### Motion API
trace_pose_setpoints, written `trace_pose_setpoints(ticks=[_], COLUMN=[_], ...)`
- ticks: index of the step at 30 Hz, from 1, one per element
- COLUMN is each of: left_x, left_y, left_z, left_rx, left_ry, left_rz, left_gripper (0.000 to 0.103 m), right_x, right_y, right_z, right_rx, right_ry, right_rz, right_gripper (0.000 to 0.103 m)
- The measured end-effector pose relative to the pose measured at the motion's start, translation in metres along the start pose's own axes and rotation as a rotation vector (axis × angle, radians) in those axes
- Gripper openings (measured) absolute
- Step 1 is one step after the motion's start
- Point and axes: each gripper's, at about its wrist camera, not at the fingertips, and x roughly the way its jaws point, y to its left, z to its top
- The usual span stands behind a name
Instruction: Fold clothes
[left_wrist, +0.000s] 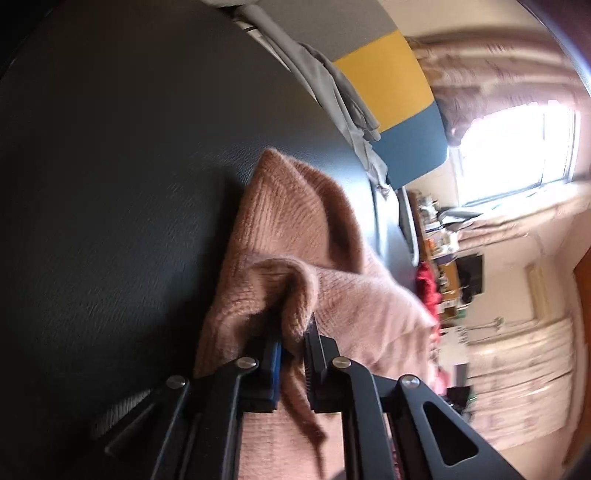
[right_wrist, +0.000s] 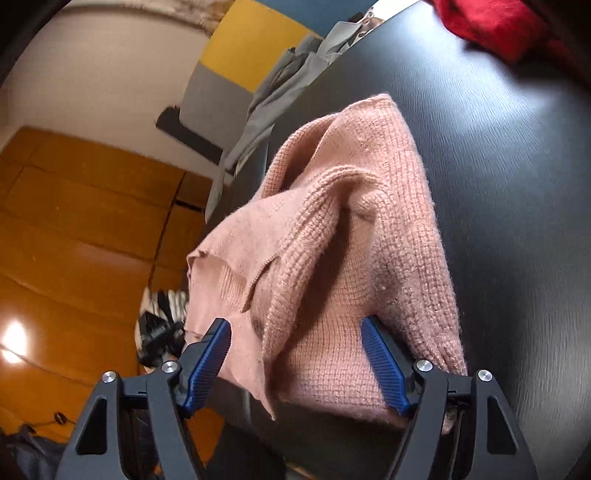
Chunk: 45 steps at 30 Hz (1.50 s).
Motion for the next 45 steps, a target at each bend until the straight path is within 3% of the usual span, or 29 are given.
trace_pose_setpoints(ticks=[6, 7, 12, 15, 20, 22, 23, 24, 26, 32, 38, 45], left_x=[-0.054, -0.059, -0.047, -0.038, -0.026, -0.02, -0.016, -0.01, -0.01, -0.032, -0.024, -0.001], left_y=[-0.007, -0.011, -0.014, -0.015, -0.009, -0.015, -0.018, -0.024, -0.027, -0.048, -0.07, -0.071], left_z=[-0.01, -0.012, -0.025, -0.04, -0.047, -0.049, -0.05, -0.05, -0.047, -0.012, 0.031, 0.074], left_rx=[-0.005, 0.022, 0.064, 0.116, 0.066, 0.084, 0.093, 0.101, 0.108, 0.103, 0.109, 0.043], left_ry=[-0.112, -0.124, -0.038, 0.0, 0.015, 0.036, 0.047, 0.055, 0.058, -0.073, -0.105, -0.125], left_rz=[-0.097, -0.076, -0.091, -0.026, -0.053, -0.048, -0.045, -0.049, -0.057, -0.189, -0.21, -0.212], left_gripper=[0.021, 0.022, 0.025, 0.026, 0.027, 0.024, 0.022, 0.007, 0.001, 0.0, 0.0, 0.0], right_x=[-0.006, -0.004, 0.007, 0.008, 0.019, 0.022, 0.023, 0.024, 0.024, 0.015, 0.005, 0.014], right_y=[0.02, 0.026, 0.043, 0.043, 0.041, 0.043, 0.044, 0.044, 0.042, 0.047, 0.061, 0.066], right_z=[-0.018, -0.019, -0.023, -0.025, -0.034, -0.036, -0.036, -0.037, -0.038, -0.029, 0.004, 0.052], right_rx=[-0.004, -0.026, -0.094, -0.093, -0.089, -0.108, -0.117, -0.125, -0.14, -0.157, -0.181, -0.143], right_ry=[-0.021, -0.017, 0.001, 0.002, 0.018, 0.021, 0.023, 0.032, 0.05, -0.009, -0.065, -0.117], right_rz=[-0.03, -0.033, -0.067, -0.033, -0.055, -0.088, -0.105, -0.129, -0.176, -0.168, -0.116, -0.072], right_gripper=[0.075, 0.075, 0.076, 0.076, 0.076, 0.068, 0.052, 0.029, 0.01, 0.007, 0.007, 0.007])
